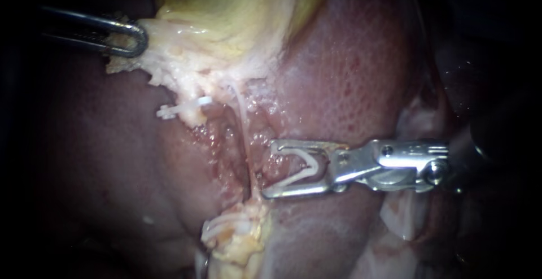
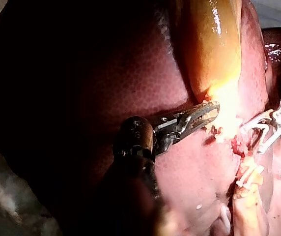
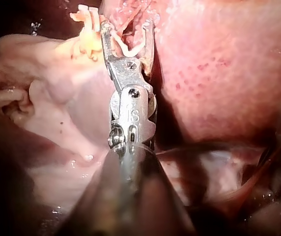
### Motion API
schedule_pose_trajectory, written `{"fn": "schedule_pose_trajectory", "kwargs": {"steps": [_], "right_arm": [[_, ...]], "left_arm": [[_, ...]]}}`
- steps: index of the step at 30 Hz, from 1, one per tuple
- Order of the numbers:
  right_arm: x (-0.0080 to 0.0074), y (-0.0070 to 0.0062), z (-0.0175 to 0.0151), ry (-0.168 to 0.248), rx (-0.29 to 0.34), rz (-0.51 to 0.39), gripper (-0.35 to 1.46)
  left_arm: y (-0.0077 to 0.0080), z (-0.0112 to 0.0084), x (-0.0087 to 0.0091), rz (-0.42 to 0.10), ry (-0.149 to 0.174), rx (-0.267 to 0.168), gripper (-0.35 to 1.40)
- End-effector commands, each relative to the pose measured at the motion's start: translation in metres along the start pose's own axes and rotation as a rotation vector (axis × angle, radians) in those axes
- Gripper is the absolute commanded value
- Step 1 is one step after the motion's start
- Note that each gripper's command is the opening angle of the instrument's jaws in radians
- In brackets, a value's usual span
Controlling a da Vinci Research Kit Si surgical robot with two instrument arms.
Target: Clipping first clip right tube
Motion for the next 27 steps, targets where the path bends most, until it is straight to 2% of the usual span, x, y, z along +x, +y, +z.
{"fn": "schedule_pose_trajectory", "kwargs": {"steps": [1, 5, 9, 14, 16, 18, 20, 22, 27], "right_arm": [[-0.0001, 0.0000, 0.0004, -0.004, 0.014, 0.005, 0.49], [-0.0005, 0.0002, 0.0019, -0.020, 0.073, 0.019, 0.49], [-0.0006, 0.0000, 0.0029, -0.014, 0.135, 0.016, 0.49], [-0.0001, -0.0013, 0.0031, 0.050, 0.239, 0.015, 0.48], [0.0000, -0.0023, 0.0031, 0.084, 0.283, 0.018, 0.46], [0.0002, -0.0031, 0.0031, 0.102, 0.314, 0.013, 0.46], [0.0003, -0.0040, 0.0029, 0.117, 0.312, 0.010, 0.45], [0.0004, -0.0049, 0.0028, 0.127, 0.284, 0.011, 0.44], [0.0006, -0.0053, 0.0026, 0.126, 0.284, 0.036, 0.37]], "left_arm": [[0.0000, 0.0000, 0.0000, 0.000, 0.000, 0.000, -0.35], [0.0000, 0.0000, 0.0000, 0.000, 0.001, 0.003, -0.35], [-0.0001, 0.0000, 0.0000, 0.001, 0.001, 0.003, -0.35], [-0.0001, 0.0000, -0.0001, 0.001, 0.001, 0.003, -0.35], [-0.0001, 0.0000, -0.0001, 0.001, 0.001, 0.003, -0.35], [-0.0001, 0.0000, -0.0001, 0.001, 0.001, 0.003, -0.35], [-0.0001, 0.0000, -0.0001, 0.001, 0.001, 0.003, -0.35], [-0.0002, 0.0000, -0.0001, 0.001, 0.001, 0.003, -0.35], [-0.0002, 0.0000, -0.0002, 0.002, 0.001, 0.003, -0.35]]}}
